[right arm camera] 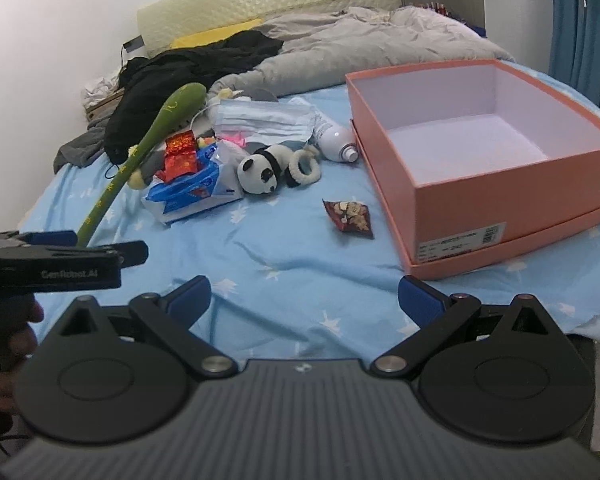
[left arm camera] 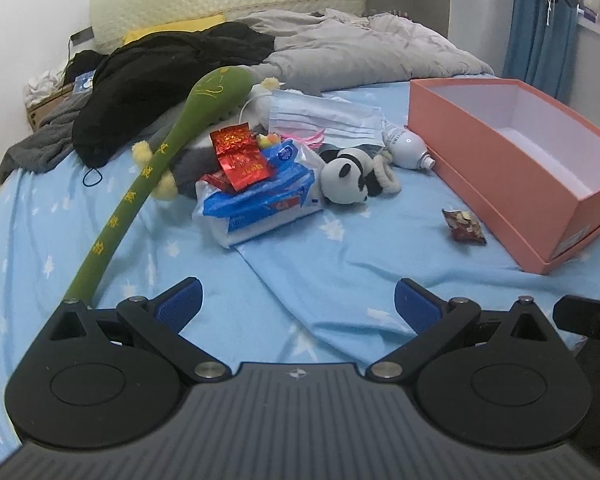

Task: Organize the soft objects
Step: 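Close the left gripper on the blue wipe pack while the right grips the snack bag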

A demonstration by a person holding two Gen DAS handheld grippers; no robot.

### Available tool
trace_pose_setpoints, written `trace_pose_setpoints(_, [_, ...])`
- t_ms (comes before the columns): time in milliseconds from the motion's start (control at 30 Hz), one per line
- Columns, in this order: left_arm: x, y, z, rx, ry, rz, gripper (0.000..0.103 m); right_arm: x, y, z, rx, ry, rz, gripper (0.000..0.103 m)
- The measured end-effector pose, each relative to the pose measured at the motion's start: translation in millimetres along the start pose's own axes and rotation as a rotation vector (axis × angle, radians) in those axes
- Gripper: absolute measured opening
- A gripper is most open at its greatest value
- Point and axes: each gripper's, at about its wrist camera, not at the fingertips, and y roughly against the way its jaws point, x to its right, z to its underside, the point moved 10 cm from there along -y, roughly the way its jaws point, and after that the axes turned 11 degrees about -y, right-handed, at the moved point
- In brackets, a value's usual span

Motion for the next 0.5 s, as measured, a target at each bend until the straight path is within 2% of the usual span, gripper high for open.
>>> trace_pose_setpoints(267, [-23,-39,5,-0.039,-0.062,-0.025,0.103,-22,-27,5,-0.051,0.019,-0.036,0.101])
trace_pose_setpoints(367, [-33,-52,7,-0.043,-0.079,-0.039,0.103,-30,-36,4,-0.056,0.036,-0.035,0.087])
trace_pose_setpoints(400, [-36,-57,7,-0.044,-0.088,-0.045,0.102,-32,-38,3,-0.053,0.042,-0.034,0.08])
trace_pose_setpoints(500, [-45,-70,4,-0.045,-0.129,-0.072,0.102,-37,-48,0,-0.049,0.069,-0.021,0.072])
